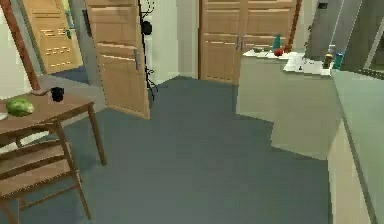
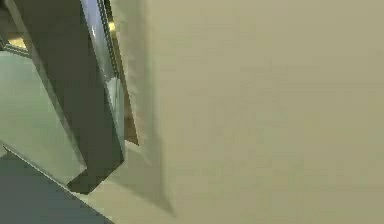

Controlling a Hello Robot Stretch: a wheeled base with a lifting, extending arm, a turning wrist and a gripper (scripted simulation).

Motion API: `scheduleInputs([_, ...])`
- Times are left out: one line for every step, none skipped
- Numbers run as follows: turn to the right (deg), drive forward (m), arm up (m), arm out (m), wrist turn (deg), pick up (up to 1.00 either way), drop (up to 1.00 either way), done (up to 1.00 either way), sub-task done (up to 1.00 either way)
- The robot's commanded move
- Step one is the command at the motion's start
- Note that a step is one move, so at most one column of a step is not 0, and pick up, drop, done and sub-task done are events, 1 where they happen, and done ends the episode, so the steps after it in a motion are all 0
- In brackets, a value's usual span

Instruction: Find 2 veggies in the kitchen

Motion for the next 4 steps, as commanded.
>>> scheduleInputs([-24.0, 0.0, 0.0, 0.0, 0.0, 0.0, 0.0, 0.0, 0.0])
scheduleInputs([0.0, 0.25, 0.0, 0.0, 0.0, 0.0, 0.0, 0.0, 0.0])
scheduleInputs([-15.0, 0.0, 0.0, 0.0, 0.0, 0.0, 0.0, 0.0, 0.0])
scheduleInputs([0.0, 0.6, 0.0, 0.0, 0.0, 0.0, 0.0, 0.0, 0.0])
